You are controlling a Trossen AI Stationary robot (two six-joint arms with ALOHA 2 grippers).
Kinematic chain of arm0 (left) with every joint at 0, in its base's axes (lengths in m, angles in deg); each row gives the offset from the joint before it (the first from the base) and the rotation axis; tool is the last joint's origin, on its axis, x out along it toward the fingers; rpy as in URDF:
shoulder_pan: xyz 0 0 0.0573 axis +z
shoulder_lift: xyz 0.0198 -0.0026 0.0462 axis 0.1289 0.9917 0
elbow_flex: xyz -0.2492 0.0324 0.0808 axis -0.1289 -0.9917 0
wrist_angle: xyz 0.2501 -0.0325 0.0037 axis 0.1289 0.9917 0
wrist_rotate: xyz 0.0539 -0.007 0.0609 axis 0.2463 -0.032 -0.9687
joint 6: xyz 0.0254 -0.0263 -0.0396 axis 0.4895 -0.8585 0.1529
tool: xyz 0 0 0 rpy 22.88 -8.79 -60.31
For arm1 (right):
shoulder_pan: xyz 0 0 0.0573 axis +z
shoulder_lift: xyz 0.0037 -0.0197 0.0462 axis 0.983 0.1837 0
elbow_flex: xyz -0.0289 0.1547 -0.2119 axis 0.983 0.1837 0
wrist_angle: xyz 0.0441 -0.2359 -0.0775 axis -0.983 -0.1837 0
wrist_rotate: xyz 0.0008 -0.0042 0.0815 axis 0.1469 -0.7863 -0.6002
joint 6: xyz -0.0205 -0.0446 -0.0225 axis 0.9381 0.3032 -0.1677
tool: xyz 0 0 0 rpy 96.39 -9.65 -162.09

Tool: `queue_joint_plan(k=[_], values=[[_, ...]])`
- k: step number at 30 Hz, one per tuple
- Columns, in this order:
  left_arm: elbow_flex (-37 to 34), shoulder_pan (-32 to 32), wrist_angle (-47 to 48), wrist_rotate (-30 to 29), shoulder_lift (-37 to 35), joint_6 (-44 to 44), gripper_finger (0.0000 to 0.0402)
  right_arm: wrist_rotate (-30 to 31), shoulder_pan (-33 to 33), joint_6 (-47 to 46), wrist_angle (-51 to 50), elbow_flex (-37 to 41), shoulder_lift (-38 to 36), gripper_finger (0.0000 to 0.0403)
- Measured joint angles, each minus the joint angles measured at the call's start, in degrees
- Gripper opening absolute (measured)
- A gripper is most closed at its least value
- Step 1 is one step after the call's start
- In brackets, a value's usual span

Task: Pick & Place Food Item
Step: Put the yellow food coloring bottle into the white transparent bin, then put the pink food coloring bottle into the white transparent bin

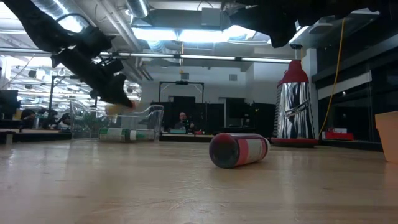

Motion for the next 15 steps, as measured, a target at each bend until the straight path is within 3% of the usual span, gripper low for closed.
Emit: queue_joint_plan(k=[7, 10, 12, 15], values=[[0.09, -0.69, -3.8, 0.4, -0.93, -0.91, 0.0201, 0.02, 0.0, -0.02, -0.23, 0.0, 0.0, 0.0231], [0.09, -0.94, -4.22, 3.4, -1.05, -2.69, 0.0206, 0.02, 0.0, -0.02, -0.31, 0.0, 0.0, 0.0231], [0.09, -1.87, -6.57, 10.97, -1.03, -4.23, 0.0206, 0.02, 0.0, -0.02, -0.31, 0.0, 0.0, 0.0231], [0.09, -5.51, -15.71, 28.4, -1.05, -8.08, 0.0202, 0.03, 0.0, -0.02, -0.31, 0.0, 0.0, 0.0231]])
